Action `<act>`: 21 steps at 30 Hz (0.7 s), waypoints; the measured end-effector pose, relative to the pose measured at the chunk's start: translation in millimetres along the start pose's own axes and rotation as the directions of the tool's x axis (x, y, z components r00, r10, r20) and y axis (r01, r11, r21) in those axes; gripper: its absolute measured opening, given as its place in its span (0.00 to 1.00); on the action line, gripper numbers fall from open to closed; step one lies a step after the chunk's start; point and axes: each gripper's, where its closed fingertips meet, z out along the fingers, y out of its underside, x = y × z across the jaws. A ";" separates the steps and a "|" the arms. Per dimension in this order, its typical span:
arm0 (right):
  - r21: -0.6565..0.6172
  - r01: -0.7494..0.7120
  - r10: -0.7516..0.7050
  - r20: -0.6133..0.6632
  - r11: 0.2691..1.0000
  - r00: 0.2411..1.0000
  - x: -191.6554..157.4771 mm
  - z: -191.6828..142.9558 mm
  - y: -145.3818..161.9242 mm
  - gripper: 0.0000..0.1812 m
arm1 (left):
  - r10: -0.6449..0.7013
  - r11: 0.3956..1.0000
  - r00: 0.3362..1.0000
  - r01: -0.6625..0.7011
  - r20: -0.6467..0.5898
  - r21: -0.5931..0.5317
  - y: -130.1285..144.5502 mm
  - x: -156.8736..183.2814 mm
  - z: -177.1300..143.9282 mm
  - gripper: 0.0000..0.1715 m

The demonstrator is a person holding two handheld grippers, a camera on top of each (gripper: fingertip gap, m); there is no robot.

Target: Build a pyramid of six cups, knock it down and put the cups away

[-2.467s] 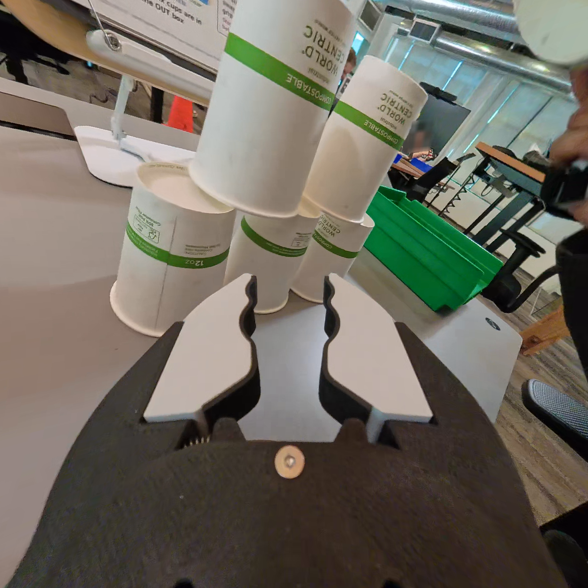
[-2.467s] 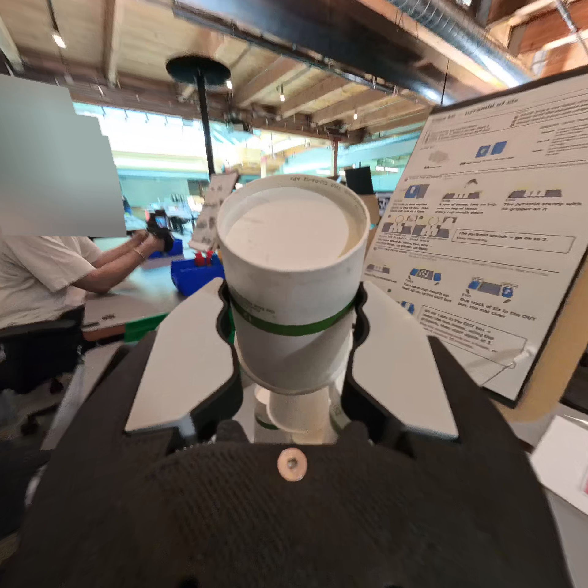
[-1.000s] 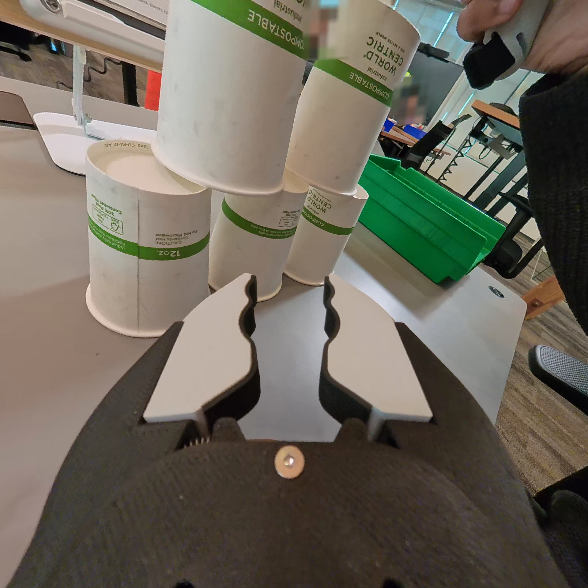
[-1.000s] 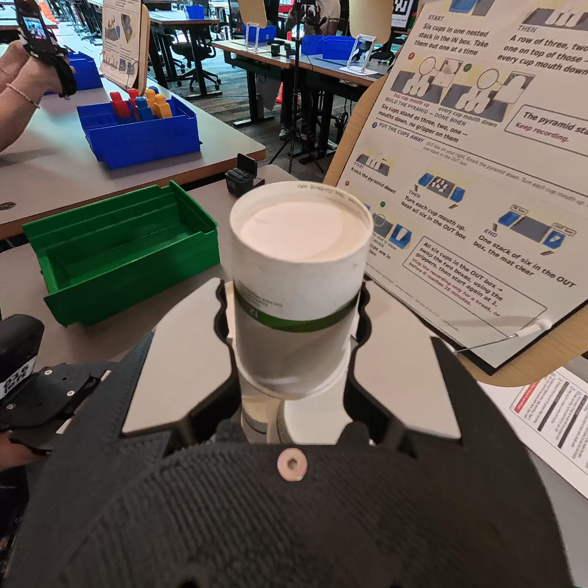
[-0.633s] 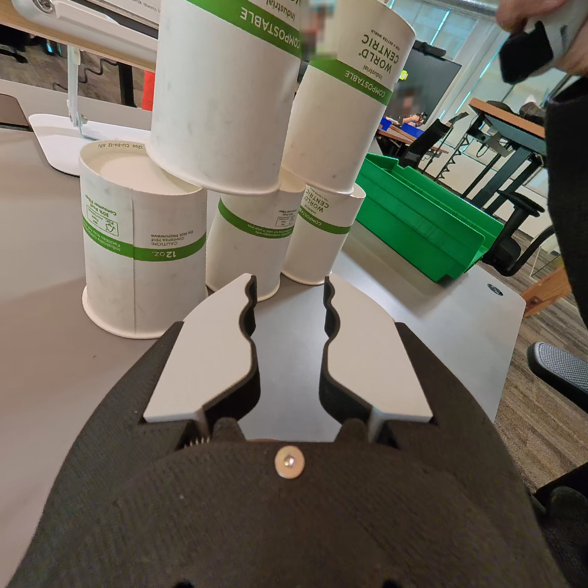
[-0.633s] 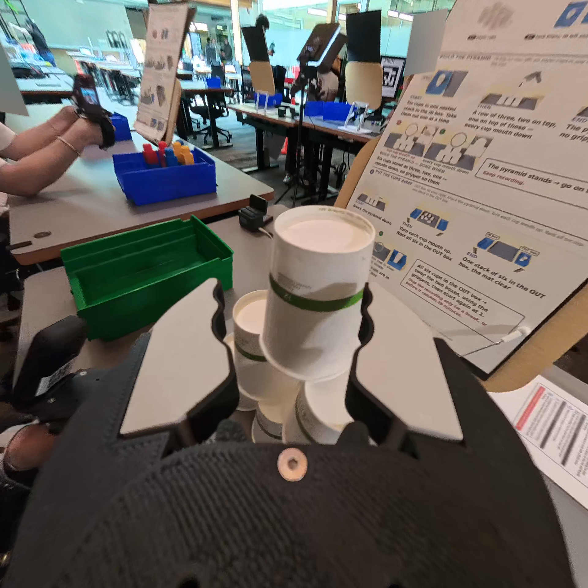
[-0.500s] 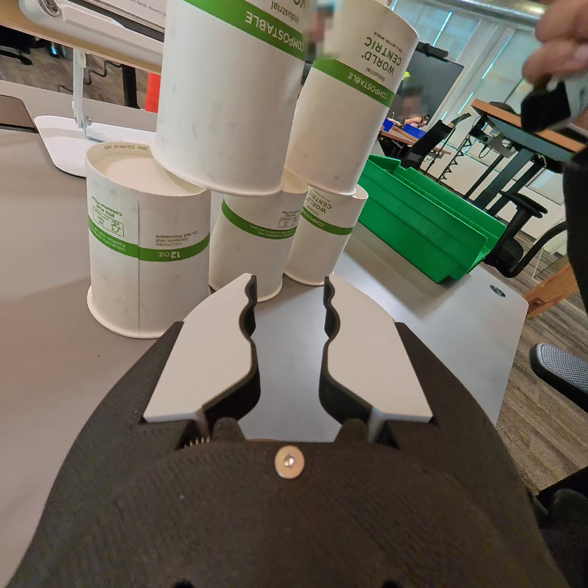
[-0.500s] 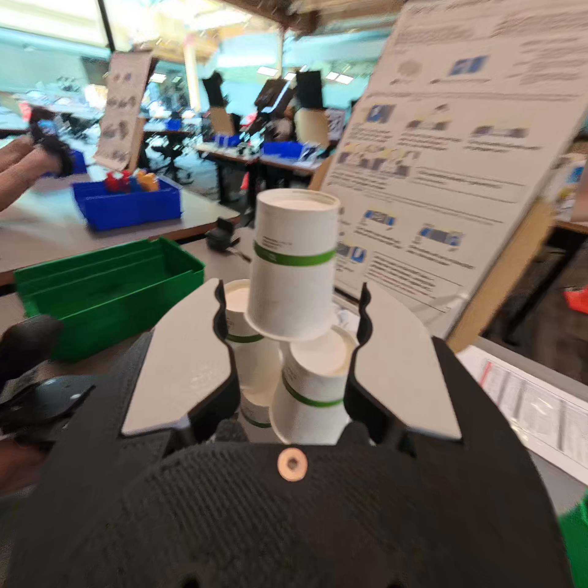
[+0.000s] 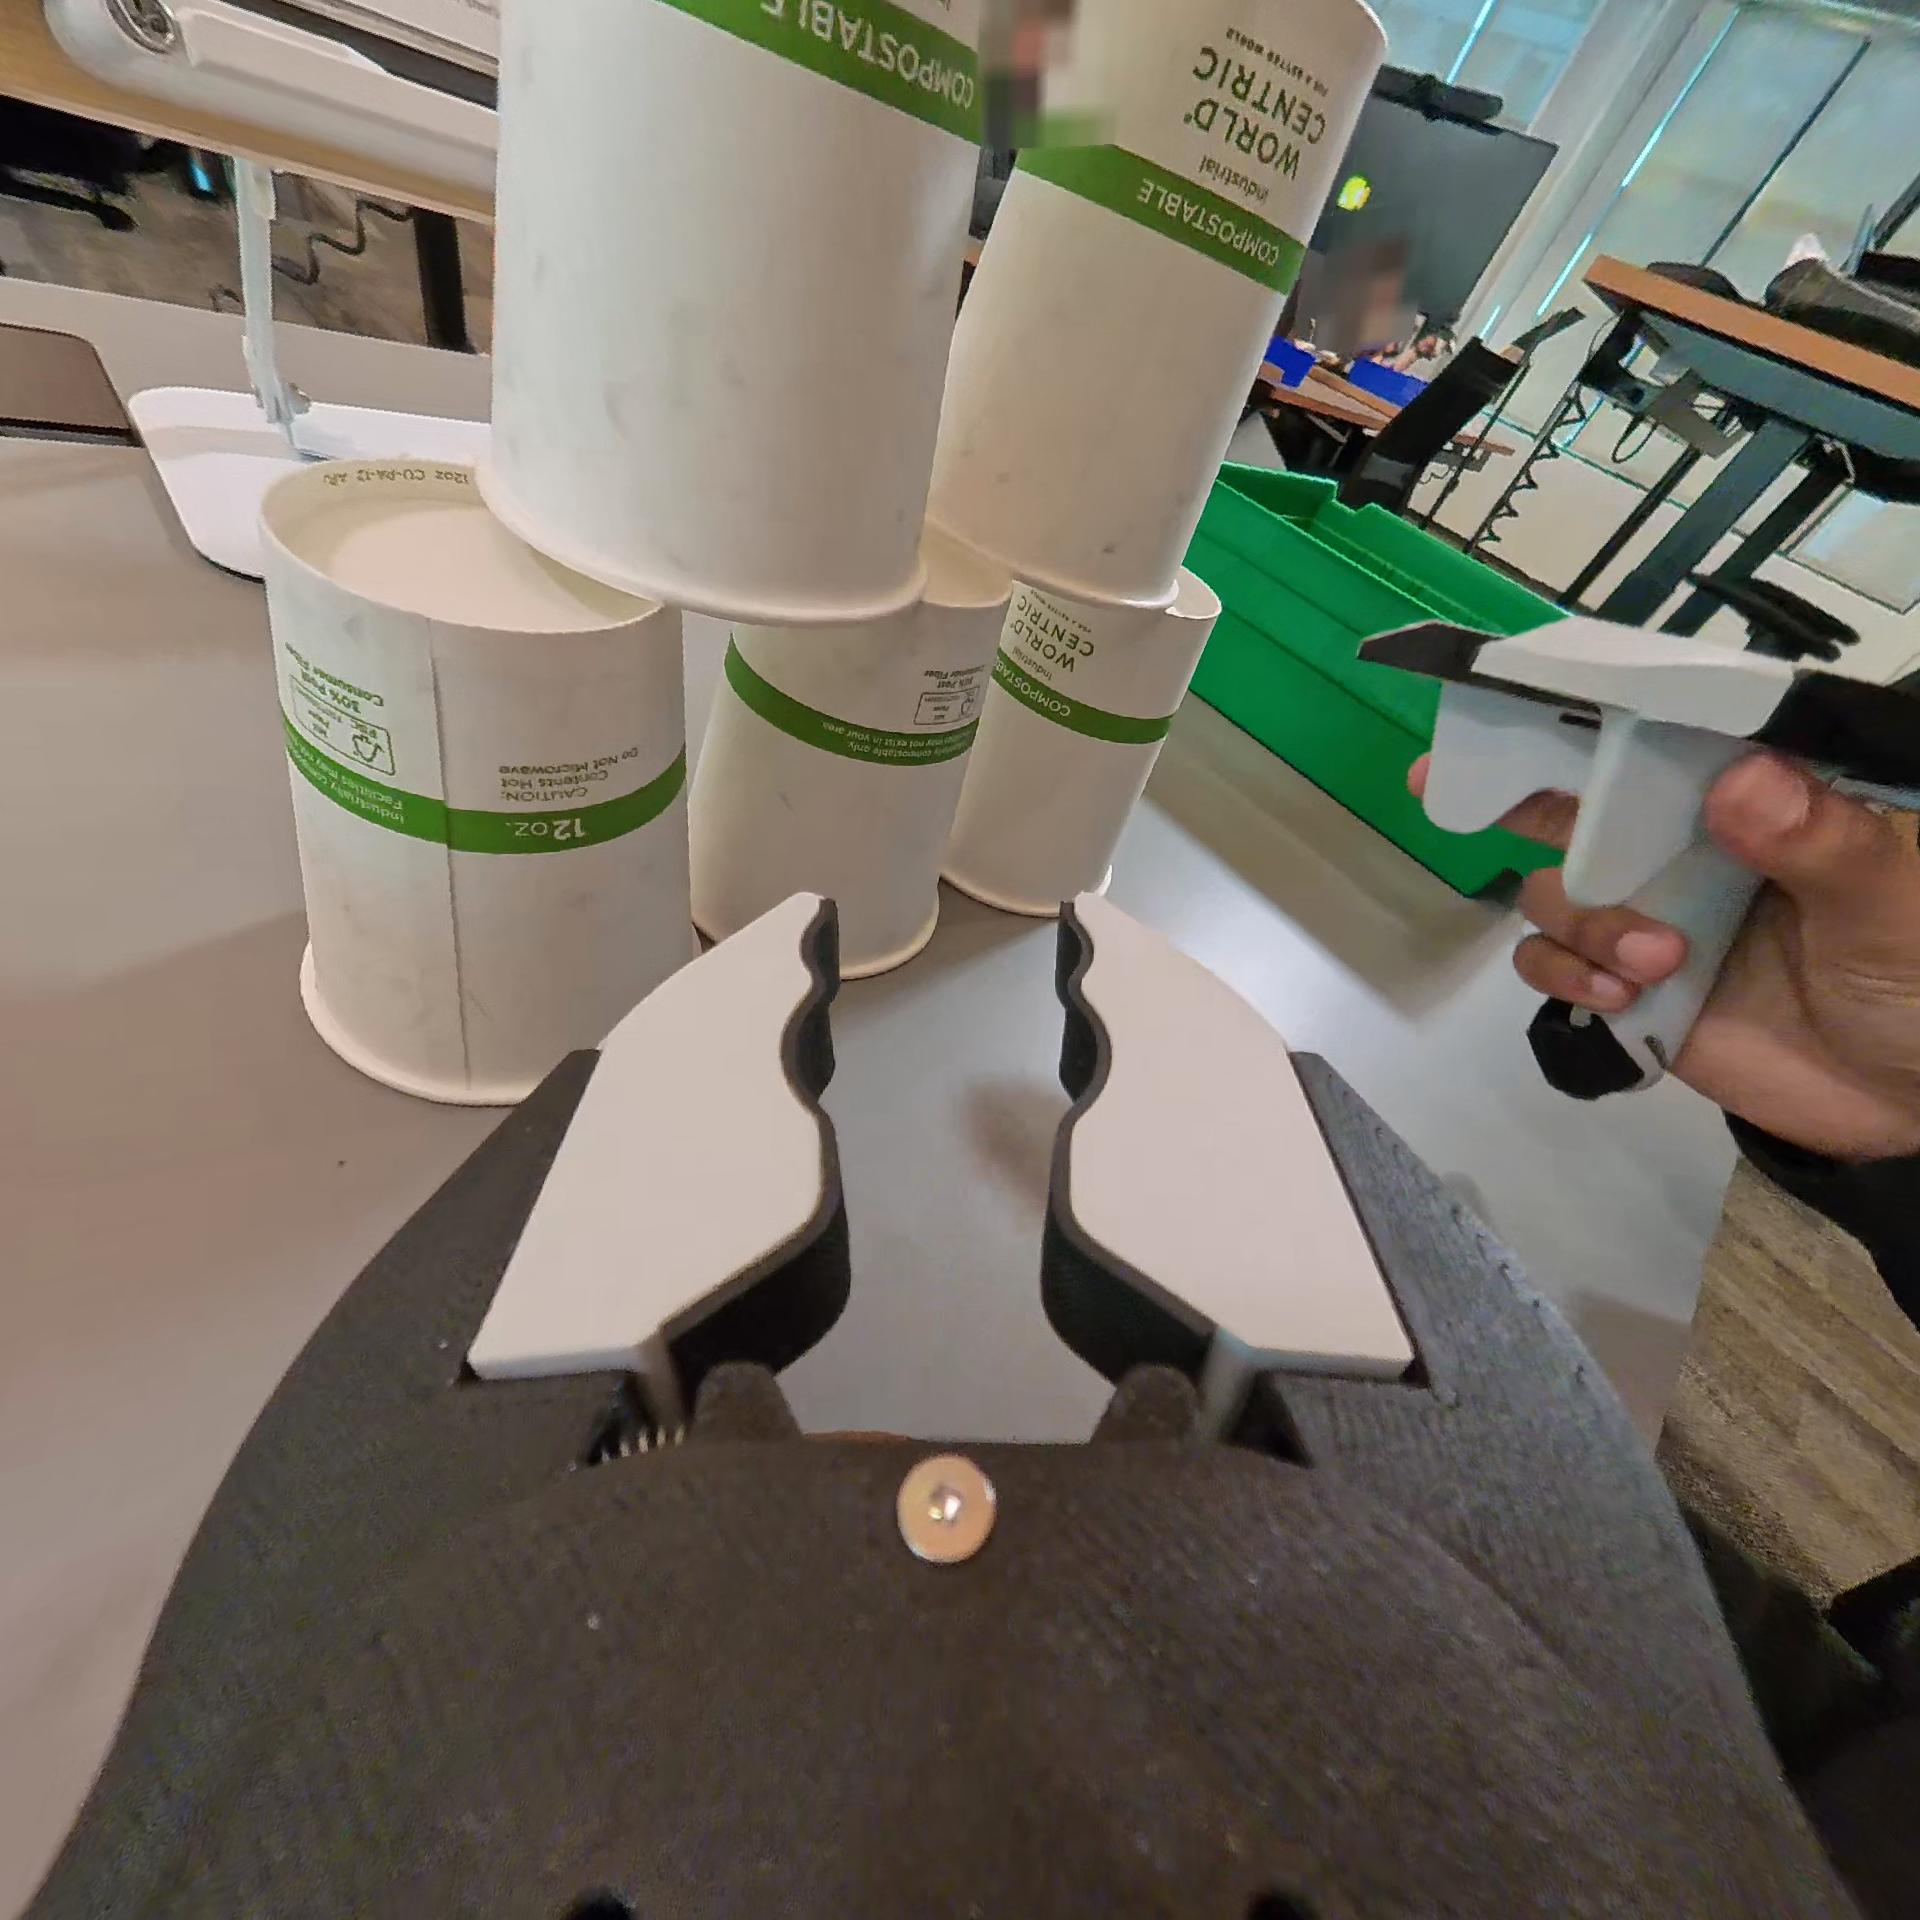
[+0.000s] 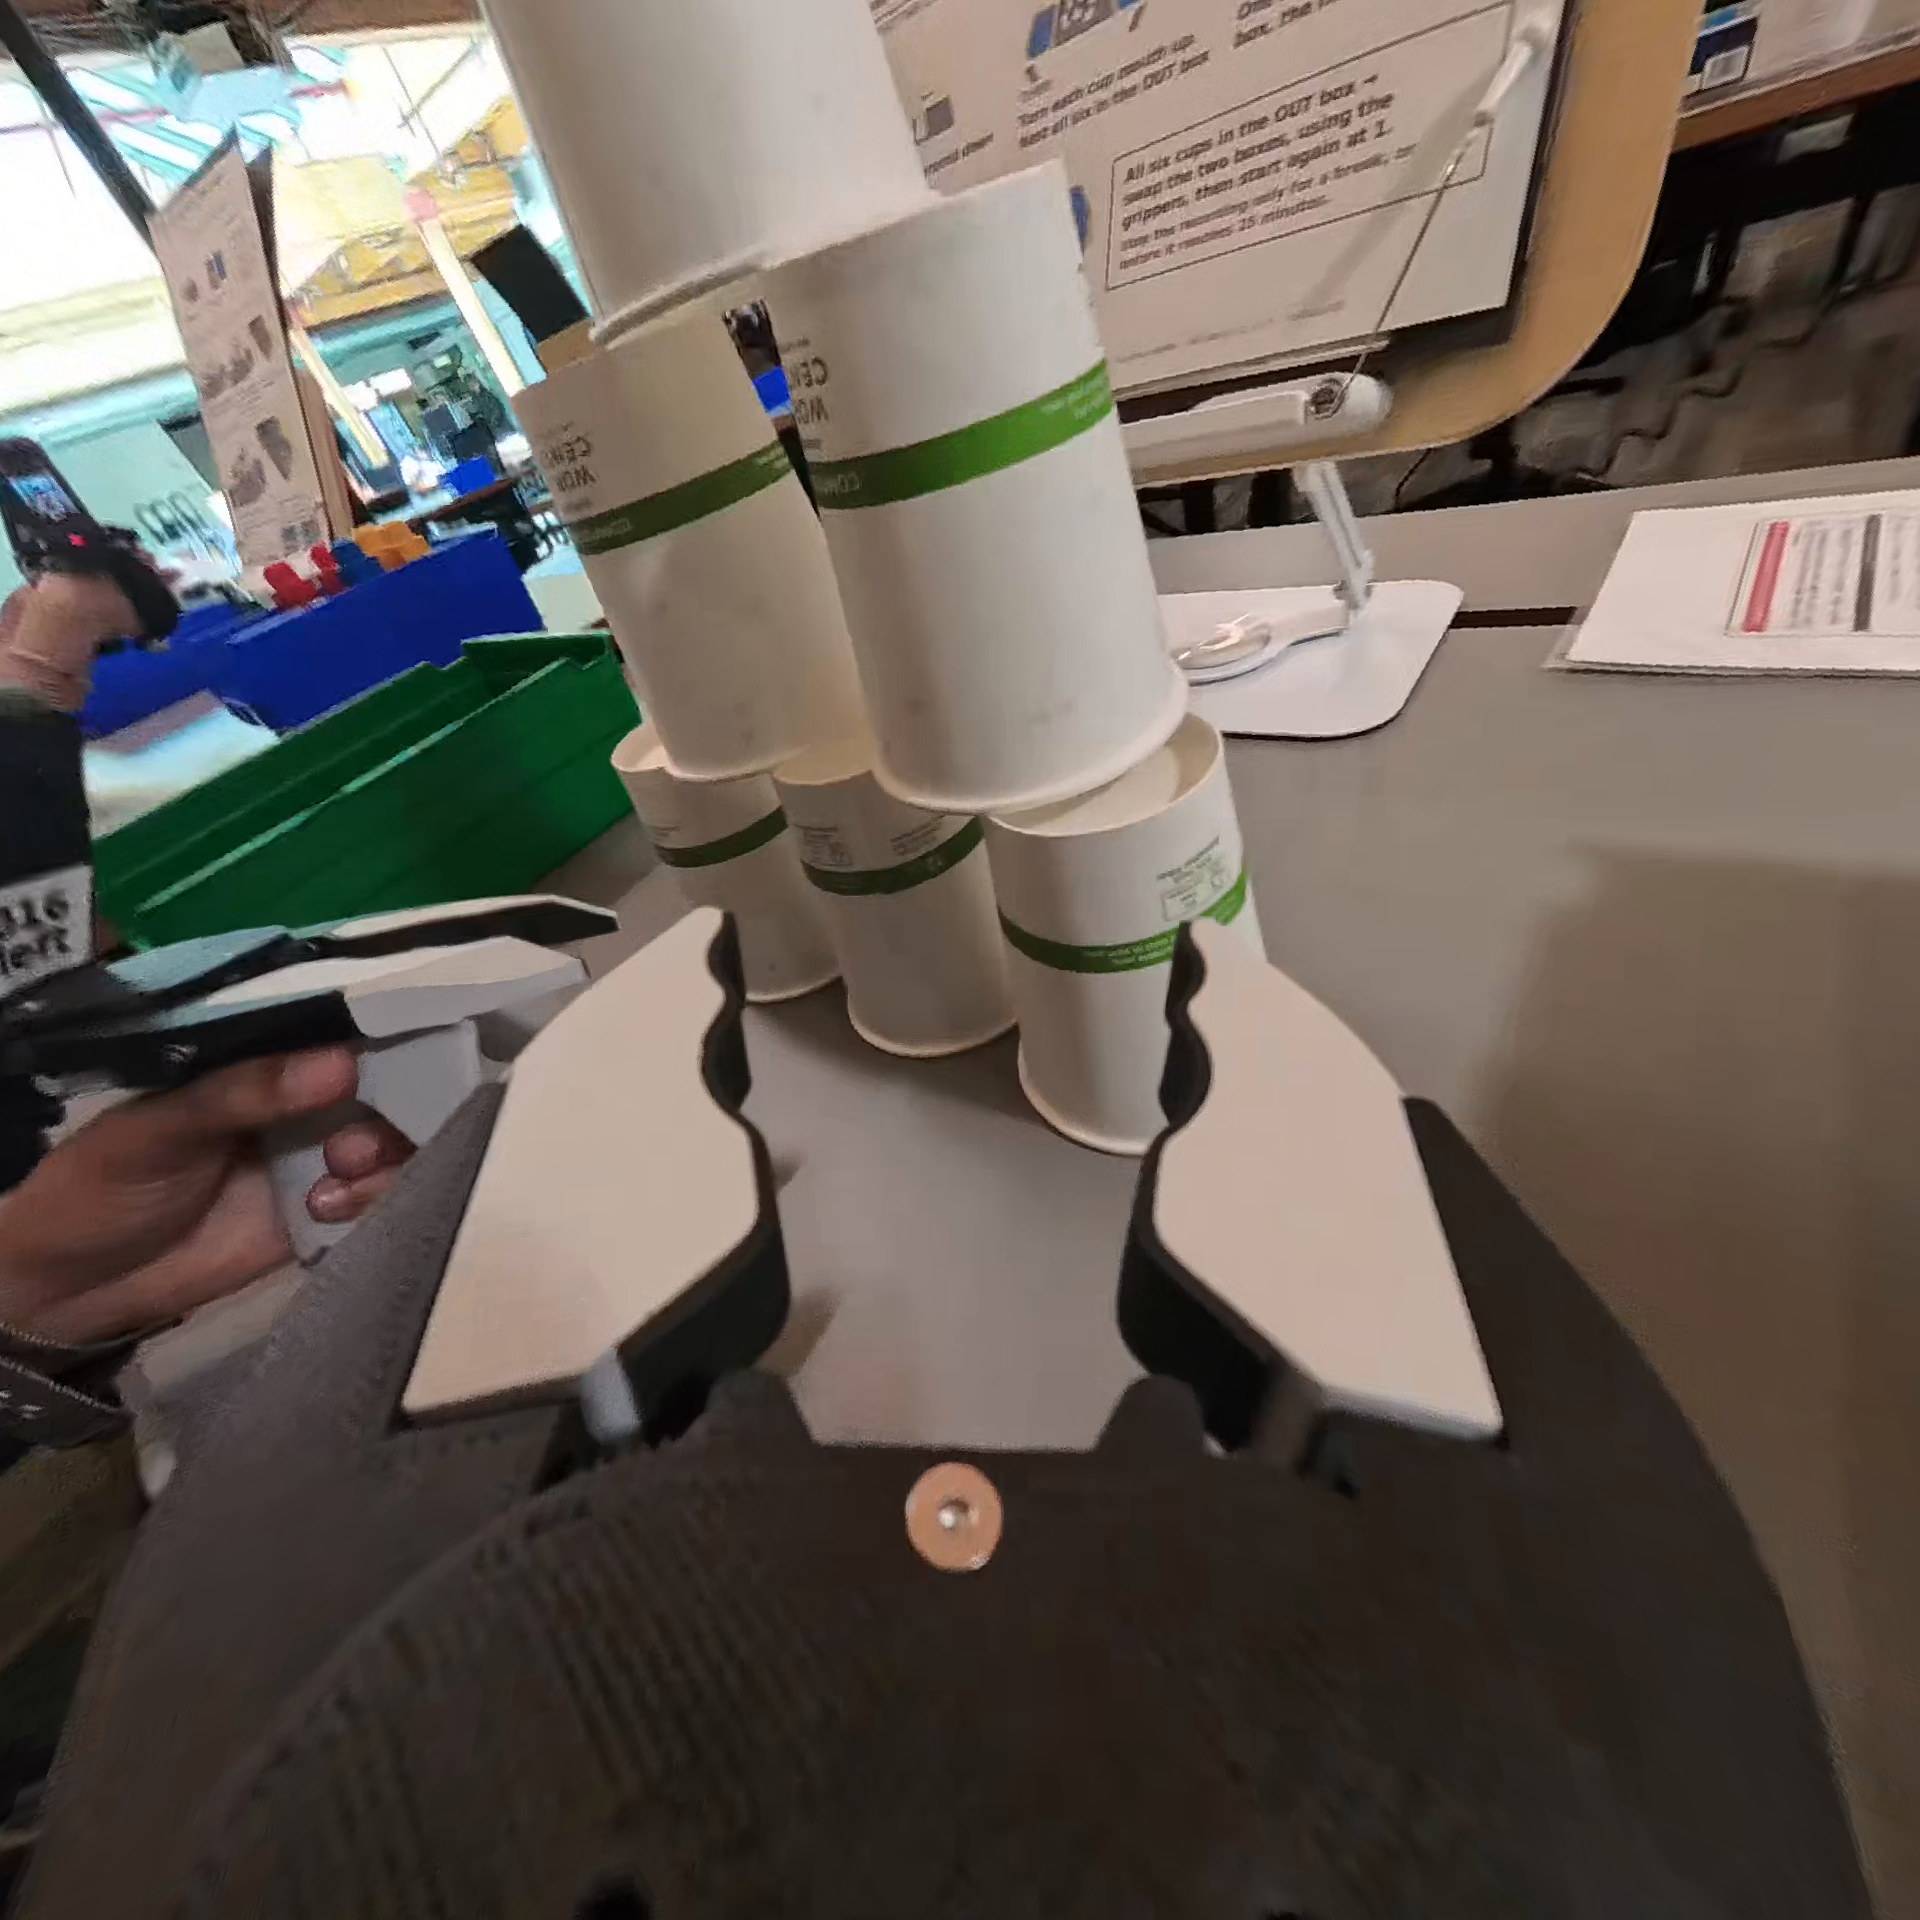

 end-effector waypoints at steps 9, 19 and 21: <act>-0.055 0.047 -0.048 -0.004 0.997 0.999 7.9 1.7 8.4 0.36 | -0.009 1.000 1.000 0.009 0.002 -0.011 3.2 -1.3 1.6 0.24; -0.077 0.001 -0.006 -0.073 0.997 0.997 21.8 2.5 12.6 0.17 | -0.029 0.999 1.000 0.029 -0.003 -0.021 5.9 -1.8 3.2 0.24; -0.086 -0.004 -0.002 -0.070 0.996 0.998 21.7 3.1 14.2 0.15 | -0.035 0.999 0.999 0.035 -0.005 -0.023 6.5 -1.8 3.7 0.24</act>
